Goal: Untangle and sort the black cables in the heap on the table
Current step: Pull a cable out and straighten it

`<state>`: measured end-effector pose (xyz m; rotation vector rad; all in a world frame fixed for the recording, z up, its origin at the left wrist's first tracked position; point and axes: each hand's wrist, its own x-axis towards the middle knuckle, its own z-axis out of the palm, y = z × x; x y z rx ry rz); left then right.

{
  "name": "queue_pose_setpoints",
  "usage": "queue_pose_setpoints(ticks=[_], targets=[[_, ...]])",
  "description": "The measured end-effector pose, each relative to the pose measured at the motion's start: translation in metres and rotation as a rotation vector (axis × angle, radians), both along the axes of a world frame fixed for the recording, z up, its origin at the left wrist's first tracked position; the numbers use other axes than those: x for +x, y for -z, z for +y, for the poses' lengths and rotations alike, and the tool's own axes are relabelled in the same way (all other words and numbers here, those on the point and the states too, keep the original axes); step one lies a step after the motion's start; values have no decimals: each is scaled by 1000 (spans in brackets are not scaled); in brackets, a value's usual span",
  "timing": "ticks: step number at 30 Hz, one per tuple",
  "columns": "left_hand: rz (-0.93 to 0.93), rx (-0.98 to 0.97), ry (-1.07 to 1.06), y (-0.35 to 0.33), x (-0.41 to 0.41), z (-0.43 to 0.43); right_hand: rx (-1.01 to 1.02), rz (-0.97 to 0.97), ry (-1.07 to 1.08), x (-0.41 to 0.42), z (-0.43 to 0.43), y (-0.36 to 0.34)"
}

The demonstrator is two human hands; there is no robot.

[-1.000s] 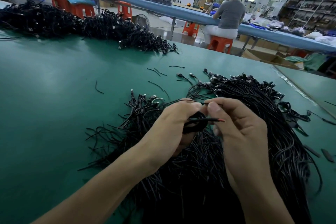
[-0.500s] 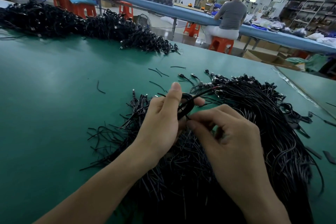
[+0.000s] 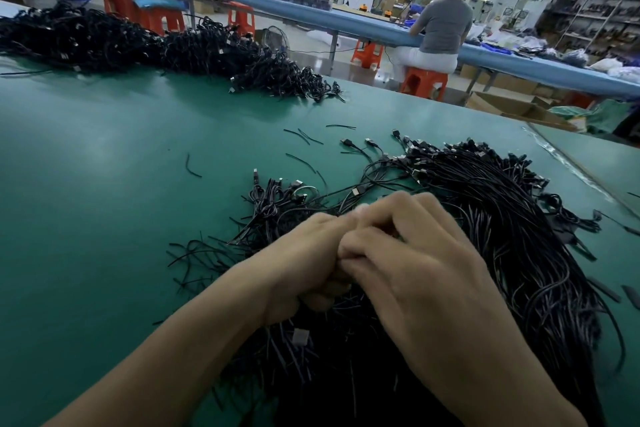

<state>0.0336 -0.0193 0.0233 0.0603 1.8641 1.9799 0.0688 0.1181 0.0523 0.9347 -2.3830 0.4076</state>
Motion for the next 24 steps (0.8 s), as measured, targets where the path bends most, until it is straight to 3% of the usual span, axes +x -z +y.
queue_pose_setpoints(ticks=[7, 14, 20, 24], targets=[[-198, -35, 170, 0, 2, 6, -169, -241, -33, -5, 10, -2], [-285, 278, 397, -2, -1, 0, -340, -426, -5, -15, 29, -1], [-1, -10, 491, 1, 8, -1, -326, -569, -25, -15, 35, -1], [-5, -58, 521, 1, 10, -1, -259, -578, 1, -17, 37, 2]])
